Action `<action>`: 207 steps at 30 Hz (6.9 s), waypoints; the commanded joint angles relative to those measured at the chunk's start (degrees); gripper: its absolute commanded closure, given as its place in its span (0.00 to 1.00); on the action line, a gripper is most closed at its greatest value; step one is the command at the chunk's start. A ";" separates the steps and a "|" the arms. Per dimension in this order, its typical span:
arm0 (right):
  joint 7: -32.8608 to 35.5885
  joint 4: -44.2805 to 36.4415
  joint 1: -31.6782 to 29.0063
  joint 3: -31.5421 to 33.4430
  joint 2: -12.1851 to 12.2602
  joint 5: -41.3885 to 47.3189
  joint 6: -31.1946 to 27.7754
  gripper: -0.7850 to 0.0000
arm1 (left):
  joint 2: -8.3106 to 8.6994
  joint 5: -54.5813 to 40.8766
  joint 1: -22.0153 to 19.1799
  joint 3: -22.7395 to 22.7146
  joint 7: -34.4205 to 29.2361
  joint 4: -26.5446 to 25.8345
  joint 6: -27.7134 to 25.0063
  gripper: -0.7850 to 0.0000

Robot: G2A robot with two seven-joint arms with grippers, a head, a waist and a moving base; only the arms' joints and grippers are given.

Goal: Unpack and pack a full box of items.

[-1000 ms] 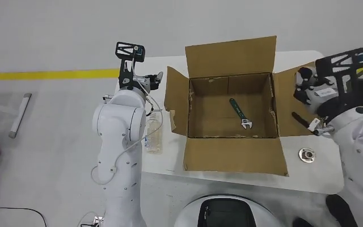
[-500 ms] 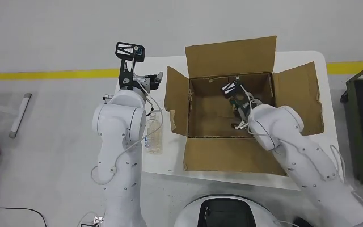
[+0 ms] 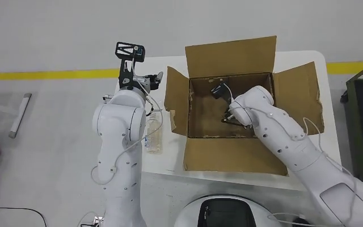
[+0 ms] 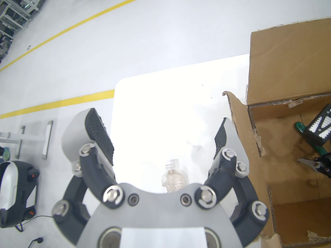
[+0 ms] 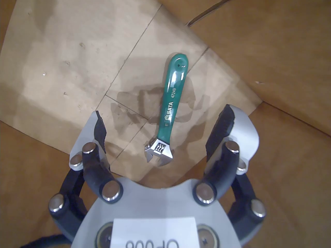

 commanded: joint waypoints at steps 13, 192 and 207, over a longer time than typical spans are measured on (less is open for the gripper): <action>-2.62 -1.79 -2.73 0.05 0.12 -1.65 0.42 0.00 | 0.00 0.00 0.00 0.00 0.00 0.00 0.00 0.00; 3.29 -37.53 -48.92 58.75 6.91 4.45 -3.49 1.00 | 0.00 0.00 0.00 0.00 0.00 0.00 0.00 0.00; 2.70 -35.09 -48.09 56.85 7.79 4.81 -3.67 0.66 | 0.00 0.00 0.00 0.00 0.00 0.00 0.00 0.00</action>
